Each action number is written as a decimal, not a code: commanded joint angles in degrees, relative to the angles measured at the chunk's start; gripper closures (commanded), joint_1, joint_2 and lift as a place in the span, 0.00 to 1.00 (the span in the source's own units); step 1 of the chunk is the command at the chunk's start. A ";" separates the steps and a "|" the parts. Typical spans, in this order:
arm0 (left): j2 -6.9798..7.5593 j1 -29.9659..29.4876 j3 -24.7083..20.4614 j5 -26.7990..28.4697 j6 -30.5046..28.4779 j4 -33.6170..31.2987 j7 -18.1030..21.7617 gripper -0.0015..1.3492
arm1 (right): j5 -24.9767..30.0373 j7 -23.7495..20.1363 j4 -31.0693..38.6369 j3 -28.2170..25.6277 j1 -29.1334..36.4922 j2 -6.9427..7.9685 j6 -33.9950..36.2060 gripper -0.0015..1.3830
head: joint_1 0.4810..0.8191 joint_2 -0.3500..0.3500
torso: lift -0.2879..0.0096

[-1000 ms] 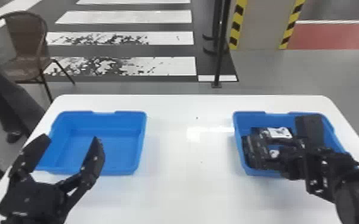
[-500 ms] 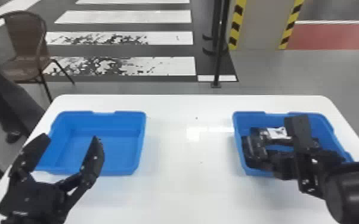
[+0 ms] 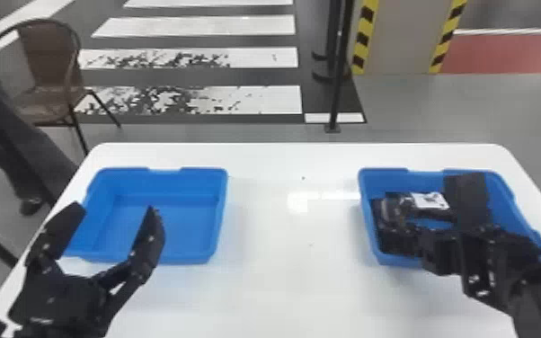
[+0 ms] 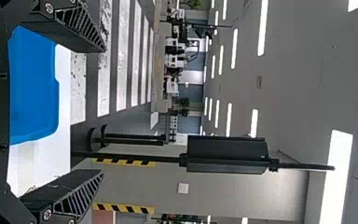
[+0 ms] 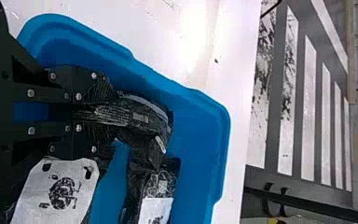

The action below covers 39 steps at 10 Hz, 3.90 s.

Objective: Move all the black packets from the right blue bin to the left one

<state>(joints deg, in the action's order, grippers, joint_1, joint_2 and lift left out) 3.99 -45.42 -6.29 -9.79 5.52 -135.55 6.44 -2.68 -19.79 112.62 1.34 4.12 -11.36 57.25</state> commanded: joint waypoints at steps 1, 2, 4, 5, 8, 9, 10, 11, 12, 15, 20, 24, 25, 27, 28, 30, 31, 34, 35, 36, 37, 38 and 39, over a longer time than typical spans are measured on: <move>-0.04 0.00 -0.11 -0.15 0.25 0.20 0.15 0.08 | -0.18 0.20 2.34 -1.91 2.06 0.37 -3.82 0.76 | 0.63 0.57 | 0.50; -0.04 0.00 -0.11 -0.27 0.25 0.34 0.15 0.08 | -0.52 0.28 3.32 -3.51 3.47 0.64 -5.65 0.76 | 0.63 0.56 | 0.50; -0.21 0.00 -0.34 -0.38 0.95 0.63 0.24 0.08 | -6.35 -0.33 5.29 -8.31 7.82 1.43 -11.55 0.76 | 0.63 0.53 | 0.50; -0.30 0.00 -0.34 -0.38 1.23 0.77 0.24 0.08 | -10.92 -4.99 2.76 -10.48 7.54 1.43 -16.90 0.76 | 0.63 0.53 | 0.50; -0.39 0.42 0.01 -0.04 1.09 1.05 0.32 0.08 | -20.97 -20.99 -10.46 -7.17 -0.19 -0.59 -26.46 0.76 | 0.63 0.59 | 0.50; -0.39 0.85 0.12 -0.15 0.53 1.05 0.67 0.08 | -24.28 -25.29 -13.27 -4.88 -1.74 -0.77 -26.74 0.76 | 0.63 0.63 | 0.50; -0.30 1.27 0.35 -1.07 -0.73 1.05 1.11 0.08 | -28.85 -28.11 -14.54 -0.88 -2.16 -1.03 -26.74 0.76 | 0.63 0.68 | 0.50; -0.30 1.97 0.35 -2.78 -2.14 1.05 1.82 0.08 | -31.71 -29.16 -14.12 3.80 -2.16 -1.47 -26.60 0.76 | 0.63 0.74 | 0.50; -0.13 3.52 0.92 -3.47 -4.25 0.91 2.61 0.08 | -33.42 -29.34 -12.85 8.26 -2.16 -2.00 -26.04 0.76 | 0.63 0.78 | 0.50; 0.49 8.86 -0.34 -12.15 -28.30 -1.91 9.38 0.08 | -34.45 -29.34 -11.30 12.71 -2.86 -2.79 -25.76 0.76 | 0.63 0.91 | 0.50; -0.13 11.39 -3.19 -24.15 -39.41 -1.76 11.92 0.08 | -37.31 -28.72 -10.60 19.11 -3.14 -3.58 -25.19 0.76 | 0.63 0.93 | 0.50; -0.13 11.25 -2.62 -25.63 -40.25 -1.76 11.84 0.11 | -37.88 -28.46 -11.02 19.34 -3.14 -3.67 -25.05 0.76 | 0.63 0.95 | 0.50; -0.13 11.25 -2.51 -26.20 -41.37 -1.76 11.84 0.14 | -37.77 -28.46 -11.16 19.57 -3.43 -3.67 -24.77 0.76 | 0.63 0.94 | 0.50; 0.14 11.53 -1.71 -27.23 -41.80 -1.76 11.75 0.15 | -38.79 -28.37 -12.01 21.74 -4.13 -3.76 -24.63 0.76 | 0.63 0.94 | 0.50; 0.23 11.67 -1.37 -27.80 -41.52 -1.62 11.84 0.15 | -39.25 -28.28 -12.43 22.43 -4.27 -3.76 -24.63 0.76 | 0.63 0.94 | 0.50; 0.31 11.39 -1.02 -26.66 -39.12 -1.62 11.84 0.57 | -40.05 -28.28 -12.85 22.66 -4.41 -3.84 -24.63 0.76 | 0.63 0.95 | 0.50; 0.31 11.53 -0.68 -25.40 -38.56 -1.62 11.57 0.93 | -40.28 -28.28 -12.99 22.54 -4.27 -3.84 -24.63 0.76 | 0.63 0.95 | 0.50; 0.40 11.39 -0.22 -23.12 -38.42 -1.91 11.49 0.91 | -41.65 -28.28 -13.83 22.54 -4.27 -3.76 -25.19 0.76 | 0.63 0.96 | 0.50; 0.40 11.53 -0.22 -23.23 -38.98 -1.91 11.49 0.91 | -41.99 -27.93 -13.97 22.43 -4.55 -3.76 -25.90 0.76 | 0.63 0.96 | 0.50; 0.49 11.39 -0.22 -23.35 -38.98 -1.91 11.49 0.91 | -42.11 -27.75 -14.40 22.31 -5.11 -3.58 -26.46 0.76 | 0.63 0.96 | 0.50; 0.49 11.39 -0.11 -23.35 -38.70 -2.05 11.49 0.91 | -42.57 -27.58 -14.96 22.43 -5.82 -3.41 -27.44 0.76 | 0.63 0.95 | 0.50; 0.40 11.39 0.01 -23.81 -39.12 -2.05 11.49 0.91 | -44.05 -27.58 -15.66 22.43 -6.24 -3.23 -29.27 0.72 | 0.63 0.95 | 0.50; 0.40 11.25 -0.34 -23.81 -38.28 -2.19 11.49 0.91 | -45.88 -27.67 -16.65 21.86 -5.96 -3.23 -30.12 0.49 | 0.63 0.94 | 0.50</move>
<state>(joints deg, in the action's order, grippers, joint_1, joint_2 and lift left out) 4.42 -34.06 -6.42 -33.54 -33.23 -137.64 17.95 -47.41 -47.41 96.57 23.50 -1.93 -14.60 27.79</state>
